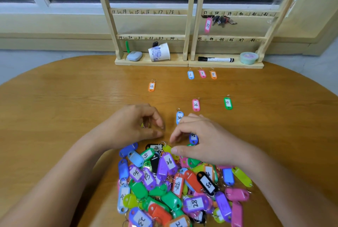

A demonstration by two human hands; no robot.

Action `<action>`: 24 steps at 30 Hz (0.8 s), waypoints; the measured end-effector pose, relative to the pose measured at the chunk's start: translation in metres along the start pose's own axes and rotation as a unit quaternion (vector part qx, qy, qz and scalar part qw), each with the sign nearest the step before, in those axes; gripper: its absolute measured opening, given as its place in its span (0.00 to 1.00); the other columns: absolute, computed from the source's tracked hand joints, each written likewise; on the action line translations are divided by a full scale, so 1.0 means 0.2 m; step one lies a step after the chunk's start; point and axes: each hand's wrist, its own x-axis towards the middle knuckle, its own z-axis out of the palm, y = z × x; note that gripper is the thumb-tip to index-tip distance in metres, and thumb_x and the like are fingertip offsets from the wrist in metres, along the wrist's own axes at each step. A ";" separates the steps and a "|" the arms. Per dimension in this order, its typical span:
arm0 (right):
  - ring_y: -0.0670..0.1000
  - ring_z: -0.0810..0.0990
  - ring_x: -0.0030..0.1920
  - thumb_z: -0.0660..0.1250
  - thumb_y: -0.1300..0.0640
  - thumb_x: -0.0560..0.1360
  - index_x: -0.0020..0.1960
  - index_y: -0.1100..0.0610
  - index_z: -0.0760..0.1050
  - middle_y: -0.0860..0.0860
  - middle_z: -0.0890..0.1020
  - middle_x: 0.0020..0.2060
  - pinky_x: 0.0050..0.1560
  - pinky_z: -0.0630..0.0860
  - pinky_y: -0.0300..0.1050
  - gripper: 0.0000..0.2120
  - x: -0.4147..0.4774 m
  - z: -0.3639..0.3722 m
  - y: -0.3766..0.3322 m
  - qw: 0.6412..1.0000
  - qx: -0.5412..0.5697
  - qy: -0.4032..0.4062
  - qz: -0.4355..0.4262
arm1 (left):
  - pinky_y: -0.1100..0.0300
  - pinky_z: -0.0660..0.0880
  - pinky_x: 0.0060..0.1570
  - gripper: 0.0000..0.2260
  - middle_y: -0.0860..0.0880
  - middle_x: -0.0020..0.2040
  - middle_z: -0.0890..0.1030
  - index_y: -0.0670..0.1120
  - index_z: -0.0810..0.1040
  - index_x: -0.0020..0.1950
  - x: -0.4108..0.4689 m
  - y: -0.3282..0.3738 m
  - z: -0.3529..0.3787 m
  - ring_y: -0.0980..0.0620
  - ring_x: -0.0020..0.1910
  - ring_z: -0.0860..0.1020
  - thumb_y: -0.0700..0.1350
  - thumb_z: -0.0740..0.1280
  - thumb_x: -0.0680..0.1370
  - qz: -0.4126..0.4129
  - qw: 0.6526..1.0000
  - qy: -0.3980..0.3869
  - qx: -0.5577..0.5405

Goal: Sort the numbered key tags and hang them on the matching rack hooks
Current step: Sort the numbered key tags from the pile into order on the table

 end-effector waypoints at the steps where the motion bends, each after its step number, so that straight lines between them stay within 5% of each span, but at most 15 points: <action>1: 0.40 0.74 0.58 0.75 0.38 0.76 0.53 0.43 0.82 0.38 0.79 0.48 0.65 0.66 0.43 0.11 0.00 0.02 -0.01 1.000 -0.001 -0.002 0.001 | 0.71 0.72 0.45 0.07 0.57 0.47 0.84 0.56 0.86 0.50 0.00 0.01 0.01 0.54 0.47 0.80 0.49 0.81 0.75 0.004 1.000 -0.013 -0.004; 6: 0.40 0.74 0.60 0.77 0.35 0.73 0.54 0.42 0.79 0.40 0.79 0.48 0.70 0.55 0.36 0.17 -0.01 0.06 -0.07 1.000 -0.006 -0.012 0.005 | 0.70 0.72 0.43 0.06 0.58 0.44 0.86 0.55 0.86 0.51 0.00 0.02 0.03 0.56 0.43 0.82 0.47 0.79 0.77 0.002 0.999 -0.047 -0.026; 15: 0.42 0.78 0.50 0.81 0.47 0.73 0.50 0.45 0.81 0.42 0.84 0.44 0.61 0.68 0.36 0.11 0.00 0.07 -0.09 0.997 0.062 -0.025 0.034 | 0.70 0.72 0.40 0.09 0.64 0.44 0.84 0.55 0.85 0.54 0.01 0.04 0.07 0.57 0.41 0.81 0.45 0.78 0.76 0.016 0.998 -0.056 0.009; 18: 0.41 0.78 0.41 0.81 0.55 0.74 0.47 0.51 0.84 0.49 0.85 0.40 0.46 0.77 0.41 0.07 0.00 0.05 -0.08 0.982 0.178 -0.029 0.050 | 0.67 0.73 0.42 0.10 0.64 0.46 0.82 0.56 0.85 0.55 0.01 0.03 0.08 0.56 0.43 0.81 0.47 0.79 0.76 0.031 0.998 -0.056 0.027; 21: 0.40 0.75 0.36 0.81 0.60 0.74 0.47 0.57 0.85 0.48 0.83 0.35 0.39 0.72 0.35 0.06 0.01 0.01 -0.04 0.967 0.248 0.016 0.057 | 0.69 0.71 0.41 0.10 0.64 0.46 0.81 0.59 0.83 0.54 0.01 0.04 0.09 0.59 0.43 0.79 0.52 0.80 0.75 0.035 0.997 -0.070 0.027; 24: 0.43 0.80 0.39 0.81 0.63 0.72 0.47 0.61 0.85 0.52 0.86 0.39 0.43 0.77 0.37 0.07 0.03 -0.04 0.03 0.945 0.296 0.119 0.067 | 0.71 0.70 0.41 0.12 0.62 0.47 0.80 0.59 0.84 0.54 0.02 0.04 0.11 0.59 0.42 0.79 0.56 0.82 0.74 0.032 0.996 -0.076 0.026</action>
